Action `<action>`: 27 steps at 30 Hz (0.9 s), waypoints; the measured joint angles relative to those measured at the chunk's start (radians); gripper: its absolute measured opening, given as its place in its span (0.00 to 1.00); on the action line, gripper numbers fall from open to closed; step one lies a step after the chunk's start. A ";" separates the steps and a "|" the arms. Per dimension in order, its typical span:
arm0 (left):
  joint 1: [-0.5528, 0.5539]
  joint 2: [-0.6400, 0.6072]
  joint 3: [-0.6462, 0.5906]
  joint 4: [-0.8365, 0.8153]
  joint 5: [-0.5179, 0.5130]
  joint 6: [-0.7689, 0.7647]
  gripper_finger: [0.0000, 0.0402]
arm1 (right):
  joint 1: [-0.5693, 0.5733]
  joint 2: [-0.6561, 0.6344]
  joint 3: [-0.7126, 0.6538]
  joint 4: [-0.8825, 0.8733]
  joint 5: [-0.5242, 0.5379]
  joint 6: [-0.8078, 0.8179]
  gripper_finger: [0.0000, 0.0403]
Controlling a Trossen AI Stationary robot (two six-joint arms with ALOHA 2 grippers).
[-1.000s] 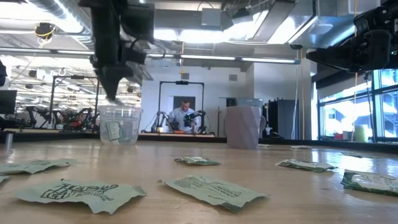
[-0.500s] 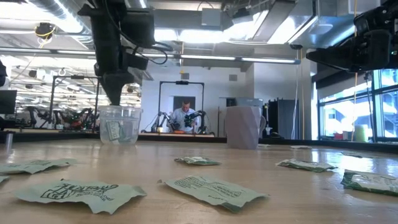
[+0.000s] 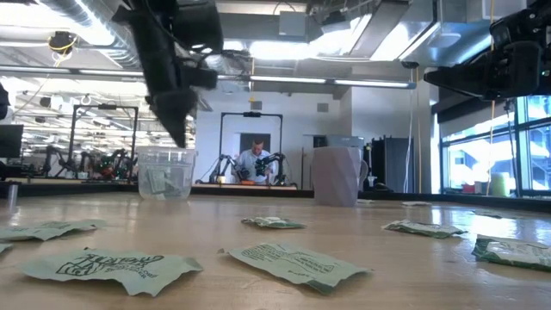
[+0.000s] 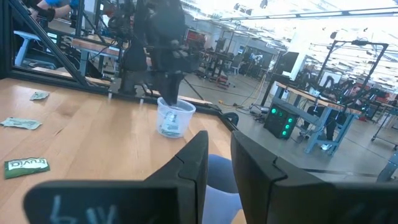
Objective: Pick and place Stevia / Truvia into bins
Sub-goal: Put the green stevia packet into the transparent container
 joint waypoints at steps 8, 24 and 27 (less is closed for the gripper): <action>-0.090 0.001 0.000 0.336 0.257 0.290 0.14 | 0.000 0.000 0.000 0.000 0.000 0.000 0.18; -0.260 0.239 0.002 0.621 0.532 0.446 0.29 | 0.000 0.000 0.000 0.006 0.000 0.002 0.19; -0.289 0.300 0.002 0.675 0.555 0.449 0.27 | 0.000 0.000 0.000 0.008 0.000 0.003 0.19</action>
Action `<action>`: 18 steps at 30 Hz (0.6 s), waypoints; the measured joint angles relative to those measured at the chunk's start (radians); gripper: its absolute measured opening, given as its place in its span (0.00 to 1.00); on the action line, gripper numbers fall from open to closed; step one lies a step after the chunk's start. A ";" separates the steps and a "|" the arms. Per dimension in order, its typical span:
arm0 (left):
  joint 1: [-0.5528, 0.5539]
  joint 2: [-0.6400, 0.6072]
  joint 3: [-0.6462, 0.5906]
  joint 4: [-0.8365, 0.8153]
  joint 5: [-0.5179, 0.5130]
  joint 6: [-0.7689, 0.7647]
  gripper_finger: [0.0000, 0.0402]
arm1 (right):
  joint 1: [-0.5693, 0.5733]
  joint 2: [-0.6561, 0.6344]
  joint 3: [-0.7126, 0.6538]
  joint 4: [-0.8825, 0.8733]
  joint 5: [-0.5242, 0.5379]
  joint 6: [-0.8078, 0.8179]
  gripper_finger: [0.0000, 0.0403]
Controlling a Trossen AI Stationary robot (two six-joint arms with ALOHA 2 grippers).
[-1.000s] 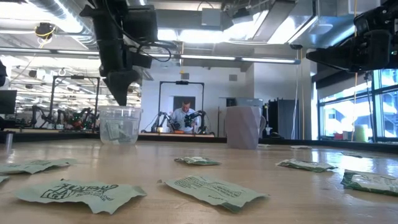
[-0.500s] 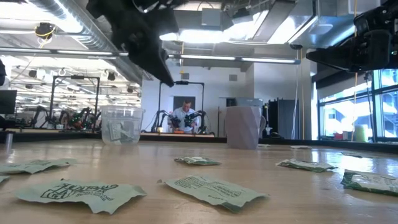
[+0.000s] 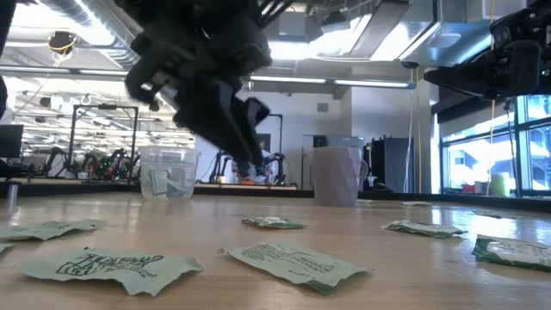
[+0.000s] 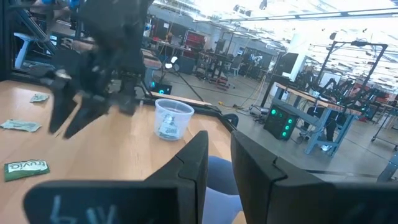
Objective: Pick and place Stevia / Truvia into bins
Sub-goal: Put the green stevia packet into the transparent container
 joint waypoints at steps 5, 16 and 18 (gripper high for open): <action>-0.036 0.089 0.047 0.024 -0.002 0.000 0.24 | 0.000 0.000 0.000 0.000 0.000 0.000 0.19; -0.048 0.182 0.093 0.021 -0.003 0.000 0.22 | 0.000 0.000 0.000 0.000 0.000 0.006 0.19; -0.046 0.182 0.093 0.020 -0.010 0.000 0.22 | 0.000 0.000 0.000 0.000 0.000 0.005 0.19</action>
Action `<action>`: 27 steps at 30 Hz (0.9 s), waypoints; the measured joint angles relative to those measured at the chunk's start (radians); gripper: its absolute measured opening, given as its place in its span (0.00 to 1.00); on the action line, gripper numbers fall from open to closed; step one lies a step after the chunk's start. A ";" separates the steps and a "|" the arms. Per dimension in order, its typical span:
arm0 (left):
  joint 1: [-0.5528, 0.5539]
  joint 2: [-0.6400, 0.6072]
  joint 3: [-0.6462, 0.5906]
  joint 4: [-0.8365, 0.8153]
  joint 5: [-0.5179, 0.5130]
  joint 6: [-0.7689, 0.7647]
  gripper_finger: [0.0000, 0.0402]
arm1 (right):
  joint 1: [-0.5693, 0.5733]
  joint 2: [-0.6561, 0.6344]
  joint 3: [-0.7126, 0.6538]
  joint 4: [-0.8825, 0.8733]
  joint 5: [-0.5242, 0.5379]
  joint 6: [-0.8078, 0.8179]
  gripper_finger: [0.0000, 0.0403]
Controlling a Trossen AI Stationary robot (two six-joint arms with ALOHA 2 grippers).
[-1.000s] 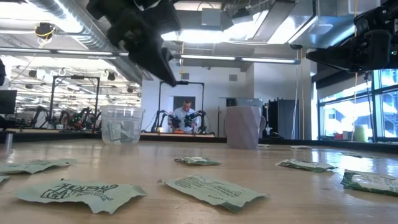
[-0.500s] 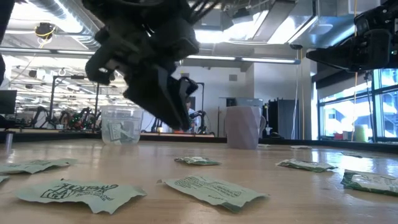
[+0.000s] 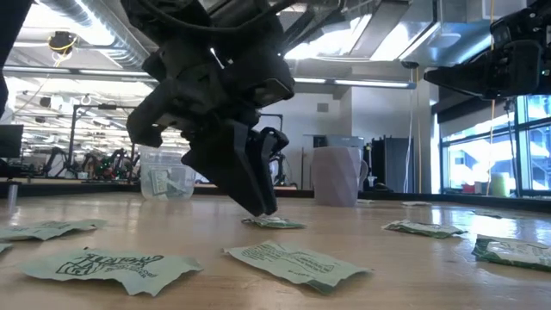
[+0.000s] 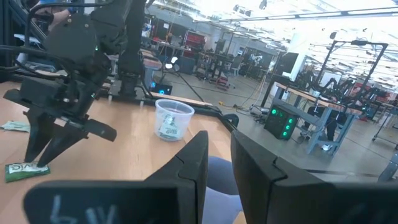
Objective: Pick and place Stevia / Truvia into bins
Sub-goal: Put the green stevia packet into the transparent container
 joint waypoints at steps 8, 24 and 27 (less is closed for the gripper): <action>0.000 0.005 0.000 -0.013 -0.027 0.000 0.19 | 0.000 0.000 0.000 0.000 0.000 0.000 0.18; 0.000 0.012 0.001 -0.012 -0.019 -0.001 0.10 | 0.000 0.000 0.000 0.000 0.000 -0.001 0.19; 0.000 0.012 0.001 -0.013 -0.019 0.000 0.08 | 0.000 0.000 0.000 0.000 0.000 -0.001 0.18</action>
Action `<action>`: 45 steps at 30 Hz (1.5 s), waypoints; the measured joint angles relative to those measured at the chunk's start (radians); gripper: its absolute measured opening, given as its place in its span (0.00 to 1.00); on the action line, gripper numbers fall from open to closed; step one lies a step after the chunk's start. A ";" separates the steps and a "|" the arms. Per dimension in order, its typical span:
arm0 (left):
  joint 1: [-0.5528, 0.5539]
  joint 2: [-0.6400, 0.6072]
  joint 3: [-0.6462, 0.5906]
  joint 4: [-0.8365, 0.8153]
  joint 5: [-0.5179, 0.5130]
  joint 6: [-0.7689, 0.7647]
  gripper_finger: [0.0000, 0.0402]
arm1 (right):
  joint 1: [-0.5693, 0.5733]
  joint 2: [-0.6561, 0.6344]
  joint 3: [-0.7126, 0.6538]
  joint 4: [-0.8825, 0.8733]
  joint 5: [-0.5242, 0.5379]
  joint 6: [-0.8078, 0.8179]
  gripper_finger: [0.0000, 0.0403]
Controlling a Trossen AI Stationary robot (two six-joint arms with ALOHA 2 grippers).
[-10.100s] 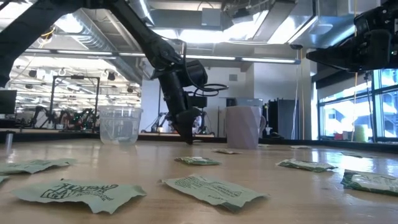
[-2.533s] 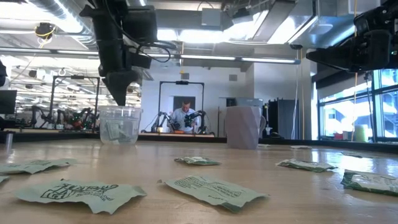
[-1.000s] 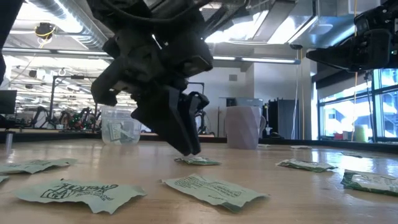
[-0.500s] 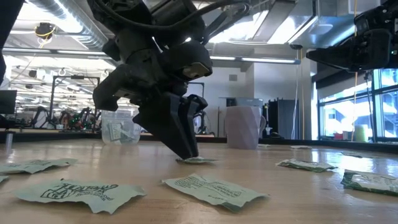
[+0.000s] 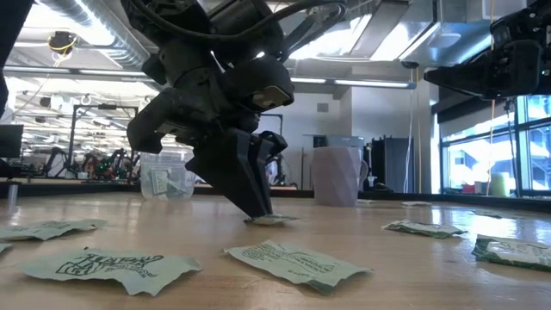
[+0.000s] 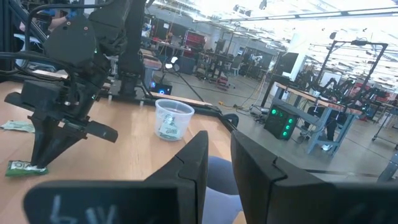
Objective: Pick and place Stevia / Truvia into bins
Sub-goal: Put the green stevia packet into the transparent container
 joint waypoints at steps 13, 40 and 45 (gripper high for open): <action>0.001 -0.021 -0.001 -0.014 -0.013 0.000 0.04 | 0.000 0.000 0.000 0.000 0.000 0.000 0.18; 0.192 -0.635 -0.001 -0.831 -0.721 -0.375 0.04 | 0.000 0.000 0.000 -0.001 0.000 -0.003 0.18; 0.266 -0.607 -0.035 -0.843 -0.694 -0.395 0.04 | 0.000 0.000 0.000 -0.001 0.000 -0.003 0.19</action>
